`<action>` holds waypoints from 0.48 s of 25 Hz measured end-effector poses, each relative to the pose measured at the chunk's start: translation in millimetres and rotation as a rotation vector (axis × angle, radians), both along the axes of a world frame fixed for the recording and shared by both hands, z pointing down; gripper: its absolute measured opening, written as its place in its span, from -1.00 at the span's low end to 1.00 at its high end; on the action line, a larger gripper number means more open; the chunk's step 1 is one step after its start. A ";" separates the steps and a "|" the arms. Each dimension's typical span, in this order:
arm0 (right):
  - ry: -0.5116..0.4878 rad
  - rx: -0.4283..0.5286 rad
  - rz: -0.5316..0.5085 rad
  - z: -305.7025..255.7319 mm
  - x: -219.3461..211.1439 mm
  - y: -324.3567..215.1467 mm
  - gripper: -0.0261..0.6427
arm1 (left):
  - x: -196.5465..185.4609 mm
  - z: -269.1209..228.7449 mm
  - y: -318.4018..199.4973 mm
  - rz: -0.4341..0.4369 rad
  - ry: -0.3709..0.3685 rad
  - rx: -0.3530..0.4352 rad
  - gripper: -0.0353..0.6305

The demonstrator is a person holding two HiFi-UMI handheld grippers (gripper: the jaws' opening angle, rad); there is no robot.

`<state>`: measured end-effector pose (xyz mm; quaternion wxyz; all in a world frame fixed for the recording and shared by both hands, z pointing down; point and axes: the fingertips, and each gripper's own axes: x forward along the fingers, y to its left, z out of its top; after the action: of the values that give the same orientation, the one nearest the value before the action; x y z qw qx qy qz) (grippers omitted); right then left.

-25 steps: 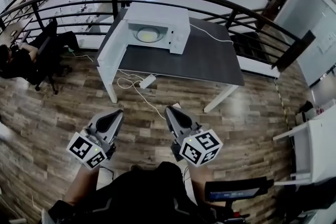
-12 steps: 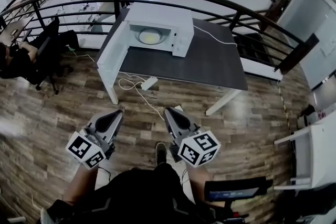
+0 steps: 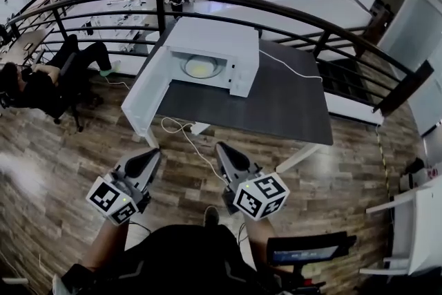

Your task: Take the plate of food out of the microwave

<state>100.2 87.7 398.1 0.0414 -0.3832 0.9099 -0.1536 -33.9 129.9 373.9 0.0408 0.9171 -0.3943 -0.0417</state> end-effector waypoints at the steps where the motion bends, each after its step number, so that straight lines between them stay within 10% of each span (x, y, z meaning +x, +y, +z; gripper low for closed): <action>1: -0.003 0.001 -0.004 -0.7 5.4 -9.4 -0.92 | 5.0 -0.4 -9.1 -0.005 -0.003 0.000 -0.88; 12: -0.013 0.009 -0.061 2.3 57.0 -95.8 -0.92 | 56.6 1.1 -91.7 -0.059 -0.014 -0.003 -0.88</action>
<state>157.2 -8.1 400.3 0.0446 -0.3539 0.9216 -0.1531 22.7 38.2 375.0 0.0383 0.9053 -0.4216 -0.0360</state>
